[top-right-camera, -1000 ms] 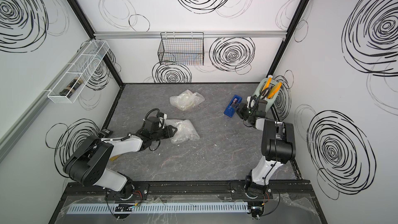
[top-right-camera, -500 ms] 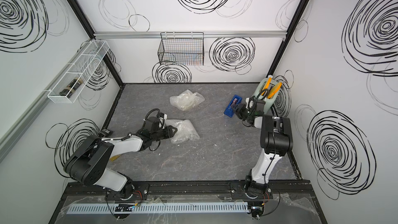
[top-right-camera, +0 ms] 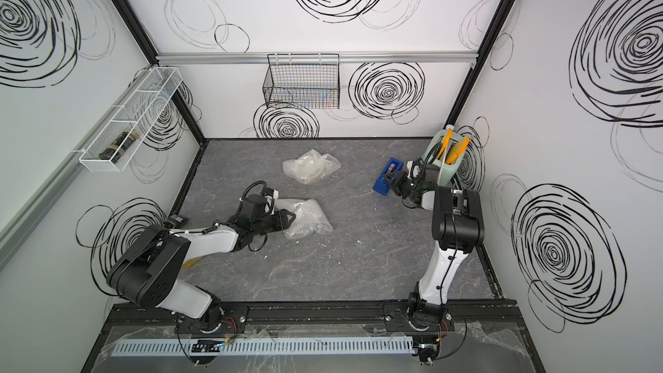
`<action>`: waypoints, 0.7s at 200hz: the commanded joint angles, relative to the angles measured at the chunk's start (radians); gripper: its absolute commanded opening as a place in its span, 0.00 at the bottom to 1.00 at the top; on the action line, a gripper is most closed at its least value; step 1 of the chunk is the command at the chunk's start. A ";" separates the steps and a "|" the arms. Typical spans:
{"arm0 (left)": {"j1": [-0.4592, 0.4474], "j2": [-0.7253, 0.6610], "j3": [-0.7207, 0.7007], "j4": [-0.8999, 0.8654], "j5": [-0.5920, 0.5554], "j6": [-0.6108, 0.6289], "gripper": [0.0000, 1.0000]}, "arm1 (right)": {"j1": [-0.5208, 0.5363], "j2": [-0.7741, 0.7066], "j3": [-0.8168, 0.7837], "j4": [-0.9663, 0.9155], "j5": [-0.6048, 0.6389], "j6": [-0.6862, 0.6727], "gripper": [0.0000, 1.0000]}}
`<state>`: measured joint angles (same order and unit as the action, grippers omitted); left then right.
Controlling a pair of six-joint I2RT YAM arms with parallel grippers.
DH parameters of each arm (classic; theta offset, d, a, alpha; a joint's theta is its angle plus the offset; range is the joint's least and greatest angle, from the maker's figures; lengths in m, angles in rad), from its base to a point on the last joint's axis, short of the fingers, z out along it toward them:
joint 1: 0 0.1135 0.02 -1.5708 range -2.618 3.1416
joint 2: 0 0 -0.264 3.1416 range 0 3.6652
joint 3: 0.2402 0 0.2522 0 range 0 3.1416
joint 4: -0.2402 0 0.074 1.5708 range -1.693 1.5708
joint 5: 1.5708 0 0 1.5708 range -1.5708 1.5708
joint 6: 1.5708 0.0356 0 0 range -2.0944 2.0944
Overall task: Wrap bowls in bubble wrap
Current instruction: Tear off the tape using the Tape Cutter.
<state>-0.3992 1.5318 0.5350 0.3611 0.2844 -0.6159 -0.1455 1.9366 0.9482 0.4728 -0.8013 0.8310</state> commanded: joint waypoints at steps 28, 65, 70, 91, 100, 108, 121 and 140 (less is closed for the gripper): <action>-0.009 0.019 0.003 0.006 -0.006 0.013 0.52 | 0.009 0.033 0.033 0.008 -0.029 0.027 0.32; -0.009 0.020 0.003 0.002 -0.008 0.015 0.52 | 0.009 0.038 0.022 0.040 -0.044 0.049 0.24; -0.010 0.021 0.003 0.002 -0.007 0.015 0.52 | 0.009 0.039 0.021 0.049 -0.048 0.056 0.23; -0.010 0.019 0.003 0.000 -0.008 0.016 0.52 | 0.009 0.041 0.014 0.083 -0.065 0.082 0.17; -0.011 0.018 0.003 -0.001 -0.008 0.016 0.52 | 0.007 0.043 0.009 0.098 -0.072 0.093 0.16; -0.011 0.018 0.002 -0.001 -0.010 0.016 0.52 | 0.008 0.044 0.006 0.109 -0.079 0.101 0.14; -0.011 0.016 0.003 -0.001 -0.010 0.018 0.52 | 0.008 0.043 0.000 0.126 -0.088 0.116 0.11; -0.011 0.016 0.002 -0.002 -0.010 0.018 0.52 | 0.008 0.037 -0.010 0.144 -0.098 0.129 0.03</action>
<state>-0.4038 1.5394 0.5350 0.3611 0.2832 -0.6098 -0.1398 1.9659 0.9554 0.5625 -0.8471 0.9157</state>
